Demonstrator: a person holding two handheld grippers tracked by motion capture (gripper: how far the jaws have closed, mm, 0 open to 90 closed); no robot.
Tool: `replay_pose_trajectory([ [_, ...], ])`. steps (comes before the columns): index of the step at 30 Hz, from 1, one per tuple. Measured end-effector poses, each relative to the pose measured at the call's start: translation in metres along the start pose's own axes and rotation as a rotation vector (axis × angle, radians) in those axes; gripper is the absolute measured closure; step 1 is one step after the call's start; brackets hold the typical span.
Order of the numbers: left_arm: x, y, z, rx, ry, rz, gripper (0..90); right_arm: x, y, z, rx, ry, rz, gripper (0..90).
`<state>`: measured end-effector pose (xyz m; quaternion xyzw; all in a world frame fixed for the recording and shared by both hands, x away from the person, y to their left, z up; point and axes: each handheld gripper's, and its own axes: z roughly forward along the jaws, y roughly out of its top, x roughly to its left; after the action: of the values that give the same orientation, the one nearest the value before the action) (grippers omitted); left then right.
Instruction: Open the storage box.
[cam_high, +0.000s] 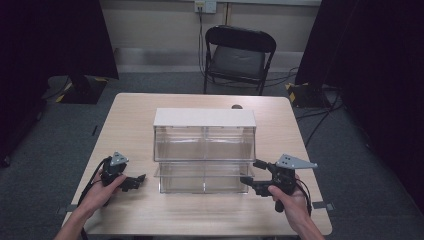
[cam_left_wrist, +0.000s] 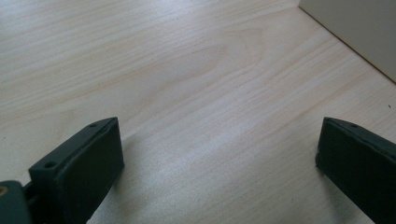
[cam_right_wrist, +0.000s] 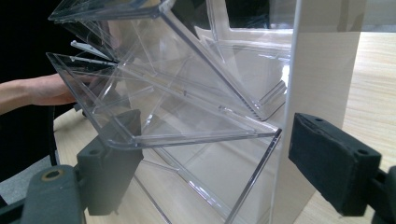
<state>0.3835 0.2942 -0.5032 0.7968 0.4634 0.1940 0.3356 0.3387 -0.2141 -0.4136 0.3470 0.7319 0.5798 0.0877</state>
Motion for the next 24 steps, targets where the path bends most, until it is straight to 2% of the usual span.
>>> replay_pose_trajectory([
  [8, 0.001, 0.000, 0.000, 0.005, 0.003, 0.011, 0.2, 0.000, 0.003, 0.003, -0.008, -0.002, 0.003, 16.9],
  [24, 0.000, 0.000, 0.000, 0.000, 0.003, 0.003, 0.2, -0.002, 0.011, 0.010, -0.023, -0.002, 0.002, 14.9],
])
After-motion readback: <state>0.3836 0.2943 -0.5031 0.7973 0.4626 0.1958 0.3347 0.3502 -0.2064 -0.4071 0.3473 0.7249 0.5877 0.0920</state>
